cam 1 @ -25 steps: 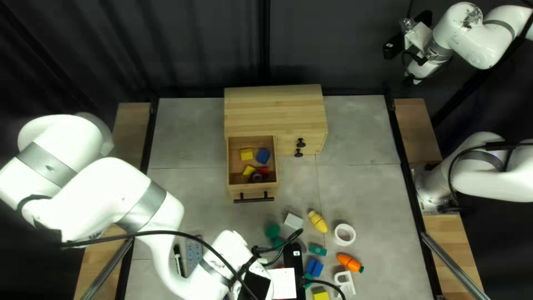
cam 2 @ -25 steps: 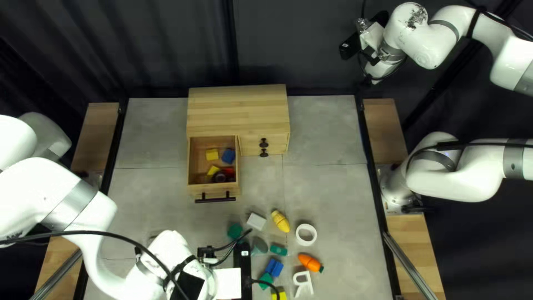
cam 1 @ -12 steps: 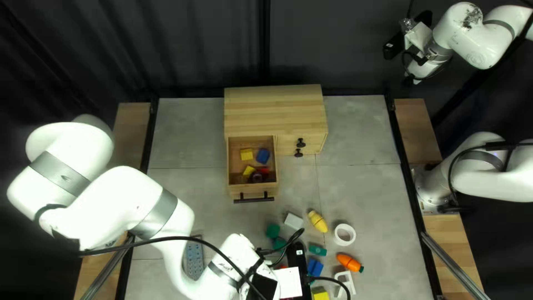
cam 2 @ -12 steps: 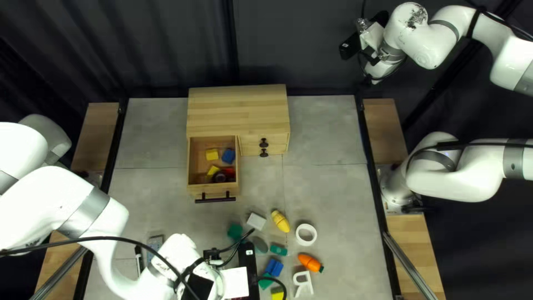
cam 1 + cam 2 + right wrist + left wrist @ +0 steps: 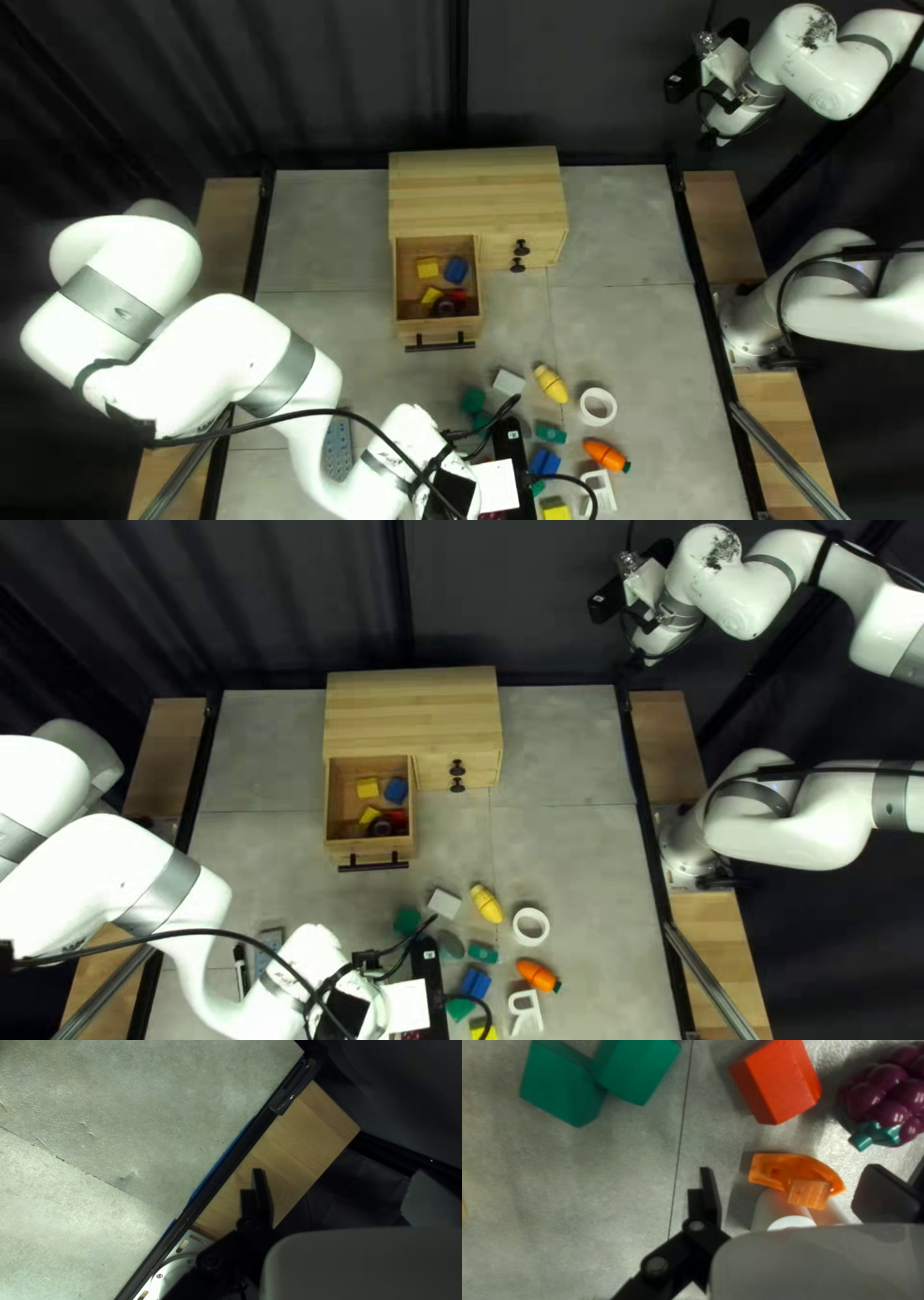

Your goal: Open drawers and place objects into drawer and close

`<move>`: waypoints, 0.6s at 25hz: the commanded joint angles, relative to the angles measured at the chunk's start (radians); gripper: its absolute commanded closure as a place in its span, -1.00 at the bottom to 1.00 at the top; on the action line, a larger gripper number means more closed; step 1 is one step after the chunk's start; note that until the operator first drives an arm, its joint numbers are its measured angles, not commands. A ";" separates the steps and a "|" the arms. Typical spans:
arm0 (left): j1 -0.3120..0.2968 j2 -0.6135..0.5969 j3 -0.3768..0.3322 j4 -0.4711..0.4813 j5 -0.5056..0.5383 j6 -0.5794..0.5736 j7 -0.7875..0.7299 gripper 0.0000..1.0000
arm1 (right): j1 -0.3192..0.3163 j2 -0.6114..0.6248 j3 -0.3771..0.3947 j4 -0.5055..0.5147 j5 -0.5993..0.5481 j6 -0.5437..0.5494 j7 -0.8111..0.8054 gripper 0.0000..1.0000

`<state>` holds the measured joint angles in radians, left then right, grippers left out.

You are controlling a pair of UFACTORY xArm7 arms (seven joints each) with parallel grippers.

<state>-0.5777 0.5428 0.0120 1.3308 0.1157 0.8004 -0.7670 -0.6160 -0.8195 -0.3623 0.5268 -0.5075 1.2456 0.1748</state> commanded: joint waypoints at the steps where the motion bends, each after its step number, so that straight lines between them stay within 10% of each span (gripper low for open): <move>1: -0.001 0.005 -0.005 0.001 -0.003 -0.010 0.004 0.98 | 0.000 0.000 0.000 0.000 0.000 0.000 0.000 -1.00; 15: -0.006 -0.013 -0.007 0.072 0.028 0.101 0.065 1.00 | 0.000 0.000 0.000 0.000 0.000 0.000 0.000 -1.00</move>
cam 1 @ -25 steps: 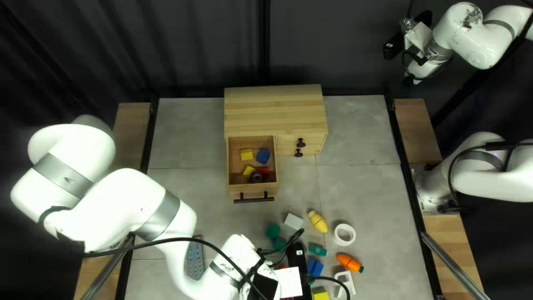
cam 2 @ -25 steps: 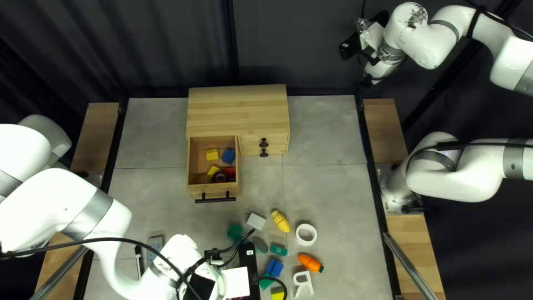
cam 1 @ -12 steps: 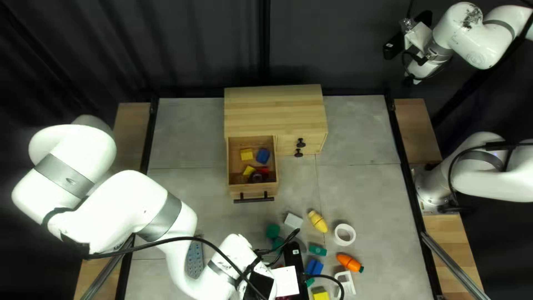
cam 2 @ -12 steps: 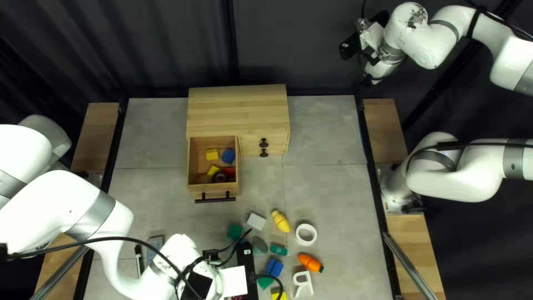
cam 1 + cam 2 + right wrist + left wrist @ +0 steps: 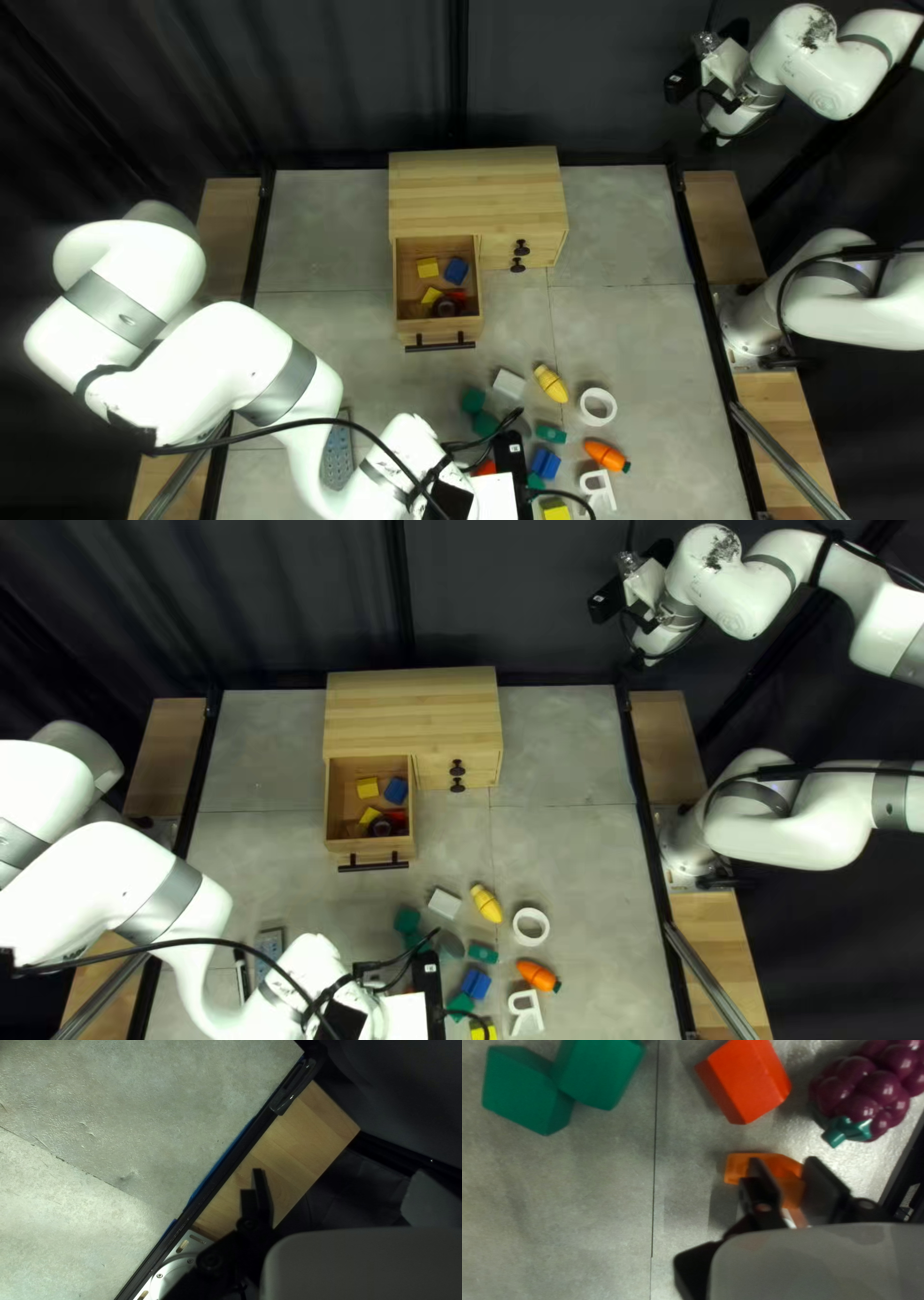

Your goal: Open drawers and place objects into drawer and close

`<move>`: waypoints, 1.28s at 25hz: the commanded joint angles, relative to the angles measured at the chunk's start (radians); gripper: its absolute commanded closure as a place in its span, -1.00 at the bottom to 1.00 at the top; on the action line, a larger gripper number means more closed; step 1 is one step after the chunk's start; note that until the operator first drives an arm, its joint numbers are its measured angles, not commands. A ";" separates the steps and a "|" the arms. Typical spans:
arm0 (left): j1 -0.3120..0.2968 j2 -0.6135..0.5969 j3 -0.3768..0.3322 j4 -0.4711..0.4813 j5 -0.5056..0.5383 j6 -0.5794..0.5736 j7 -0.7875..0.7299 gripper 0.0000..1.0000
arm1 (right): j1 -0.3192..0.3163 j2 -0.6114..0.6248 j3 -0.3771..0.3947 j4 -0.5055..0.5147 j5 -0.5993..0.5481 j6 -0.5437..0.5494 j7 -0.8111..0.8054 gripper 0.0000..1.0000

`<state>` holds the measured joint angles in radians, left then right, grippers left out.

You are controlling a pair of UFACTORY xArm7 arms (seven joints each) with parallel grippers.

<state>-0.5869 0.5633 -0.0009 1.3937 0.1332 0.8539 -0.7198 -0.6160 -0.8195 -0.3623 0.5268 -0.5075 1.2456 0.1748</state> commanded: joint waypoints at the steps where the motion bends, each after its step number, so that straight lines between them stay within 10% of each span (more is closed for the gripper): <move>1: 0.008 -0.067 0.012 -0.005 0.018 0.069 0.027 1.00 | 0.000 0.000 0.000 0.000 0.000 0.000 0.000 -1.00; 10: 0.096 -0.400 0.108 -0.214 0.118 0.200 0.161 1.00 | 0.000 0.000 0.000 0.000 0.000 0.000 0.000 -1.00; 17: 0.144 -0.514 0.163 -0.204 0.203 0.337 0.239 1.00 | 0.000 0.000 0.000 0.000 0.000 0.000 0.000 -1.00; 29: 0.263 -0.584 0.280 -0.393 0.333 0.142 0.255 0.81 | 0.000 0.000 0.000 0.000 0.000 0.000 0.000 -1.00; 30: 0.265 -0.588 0.282 -0.400 0.336 0.136 0.249 -0.75 | 0.000 0.000 0.000 0.000 0.000 0.000 0.000 -1.00; 32: 0.271 -0.620 0.286 -0.450 0.344 0.096 0.203 -1.00 | 0.000 0.000 0.000 0.000 0.000 0.000 0.000 -1.00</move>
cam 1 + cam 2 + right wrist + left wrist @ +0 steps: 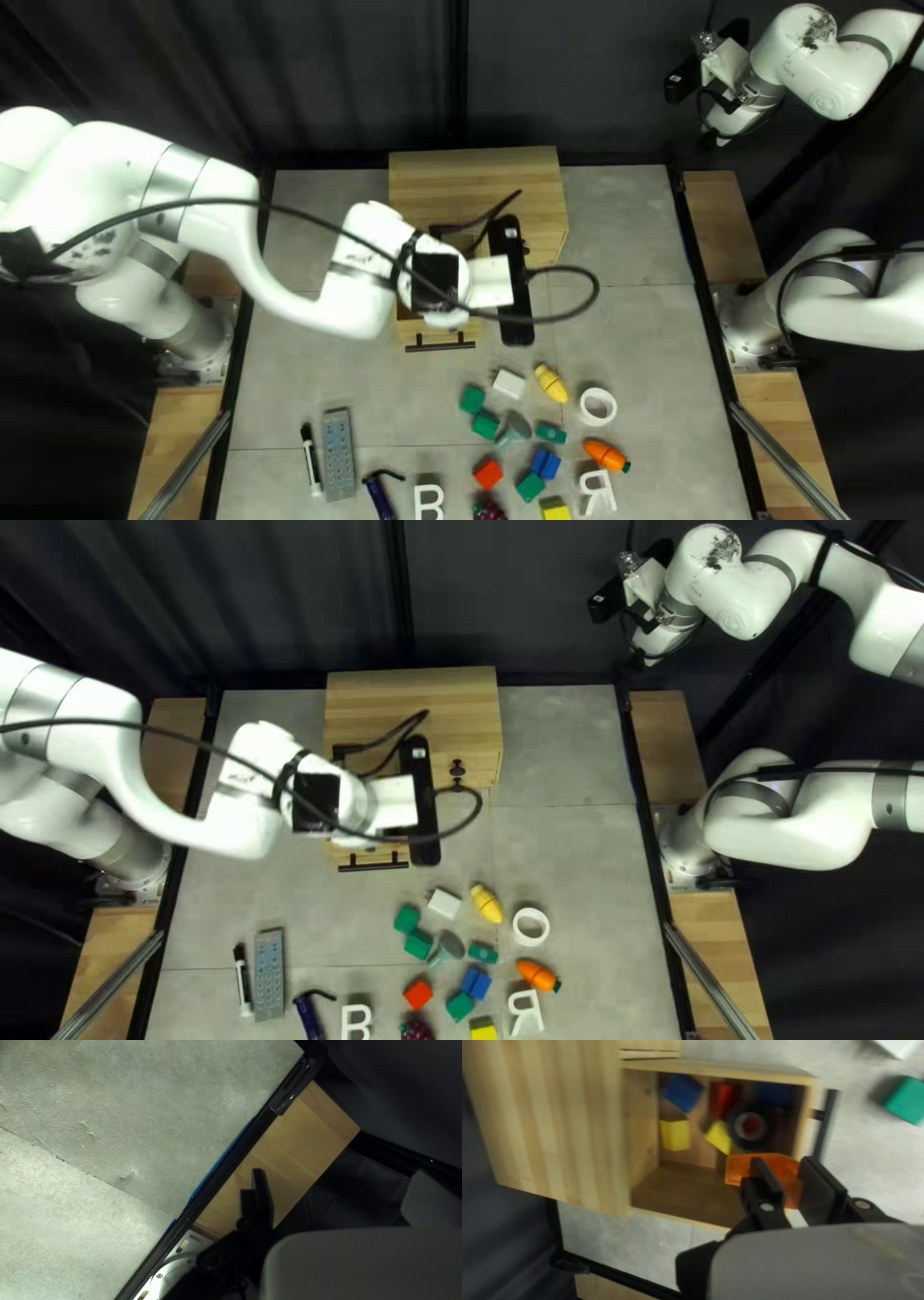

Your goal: Open drawers and place objects into drawer and close

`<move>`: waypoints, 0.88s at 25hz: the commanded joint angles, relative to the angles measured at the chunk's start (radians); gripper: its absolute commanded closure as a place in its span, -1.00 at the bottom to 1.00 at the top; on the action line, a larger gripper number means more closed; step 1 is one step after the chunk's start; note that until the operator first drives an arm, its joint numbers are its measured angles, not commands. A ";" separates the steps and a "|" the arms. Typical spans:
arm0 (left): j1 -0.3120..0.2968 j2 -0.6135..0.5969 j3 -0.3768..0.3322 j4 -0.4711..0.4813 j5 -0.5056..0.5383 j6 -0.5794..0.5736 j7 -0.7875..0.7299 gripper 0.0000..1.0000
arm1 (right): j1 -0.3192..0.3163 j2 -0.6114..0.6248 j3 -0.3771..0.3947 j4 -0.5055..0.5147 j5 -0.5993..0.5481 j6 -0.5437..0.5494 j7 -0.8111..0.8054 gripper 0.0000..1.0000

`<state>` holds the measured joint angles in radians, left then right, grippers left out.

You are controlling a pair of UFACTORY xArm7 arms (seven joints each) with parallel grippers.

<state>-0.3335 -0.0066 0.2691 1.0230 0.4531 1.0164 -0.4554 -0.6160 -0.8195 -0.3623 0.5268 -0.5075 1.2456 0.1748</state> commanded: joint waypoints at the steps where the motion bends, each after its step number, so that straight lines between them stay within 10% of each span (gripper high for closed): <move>1: 0.015 -0.061 0.012 -0.094 0.025 -0.071 -0.081 -1.00 | 0.000 0.000 0.000 0.000 0.000 0.000 0.000 -1.00; 8: -0.055 -0.126 -0.057 -0.105 -0.060 0.011 -0.110 -1.00 | 0.000 0.000 0.000 0.000 0.000 0.000 0.000 -1.00; 22: -0.222 -0.144 -0.150 -0.168 -0.401 0.211 0.304 -1.00 | 0.000 0.000 0.000 0.000 0.000 0.000 0.000 -1.00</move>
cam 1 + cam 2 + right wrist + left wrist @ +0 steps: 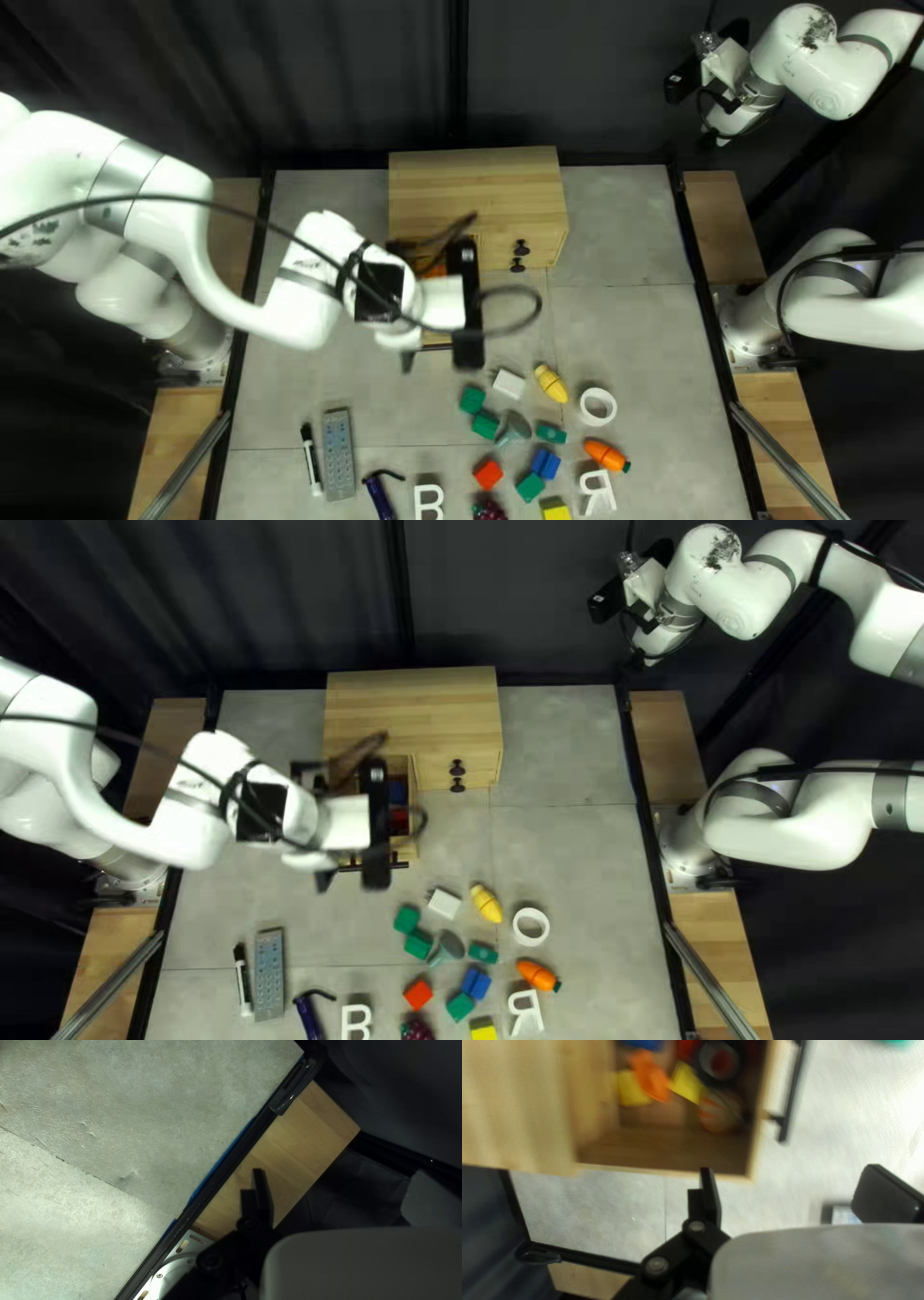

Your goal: Open drawers and place objects into drawer and close

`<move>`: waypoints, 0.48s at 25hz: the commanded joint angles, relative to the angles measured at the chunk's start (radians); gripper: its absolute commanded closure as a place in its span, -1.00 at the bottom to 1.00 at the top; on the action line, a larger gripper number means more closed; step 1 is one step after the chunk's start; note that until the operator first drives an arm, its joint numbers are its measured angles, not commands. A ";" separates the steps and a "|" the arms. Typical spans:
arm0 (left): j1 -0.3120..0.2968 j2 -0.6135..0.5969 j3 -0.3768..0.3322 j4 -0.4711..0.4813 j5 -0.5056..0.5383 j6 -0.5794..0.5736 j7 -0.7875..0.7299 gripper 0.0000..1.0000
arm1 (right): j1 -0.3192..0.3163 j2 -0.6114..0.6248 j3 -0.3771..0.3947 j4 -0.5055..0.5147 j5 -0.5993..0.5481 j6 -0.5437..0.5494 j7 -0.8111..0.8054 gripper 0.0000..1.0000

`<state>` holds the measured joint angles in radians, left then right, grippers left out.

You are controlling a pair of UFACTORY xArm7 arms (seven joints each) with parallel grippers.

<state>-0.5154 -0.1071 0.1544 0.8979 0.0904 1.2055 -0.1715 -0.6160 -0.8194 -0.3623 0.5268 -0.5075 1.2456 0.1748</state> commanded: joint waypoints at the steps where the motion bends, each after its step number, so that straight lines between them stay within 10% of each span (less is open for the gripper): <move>1: -0.055 -0.054 -0.052 -0.051 -0.041 0.019 0.008 -1.00 | 0.000 0.000 0.000 0.000 0.000 0.000 0.000 -1.00; 12: -0.188 0.014 -0.166 -0.044 -0.129 -0.046 0.104 -1.00 | 0.000 0.000 0.000 0.000 0.000 0.000 0.000 -1.00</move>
<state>-0.6772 -0.1325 0.0092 0.8270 -0.0089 1.1546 -0.0908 -0.6160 -0.8194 -0.3623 0.5268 -0.5075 1.2456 0.1748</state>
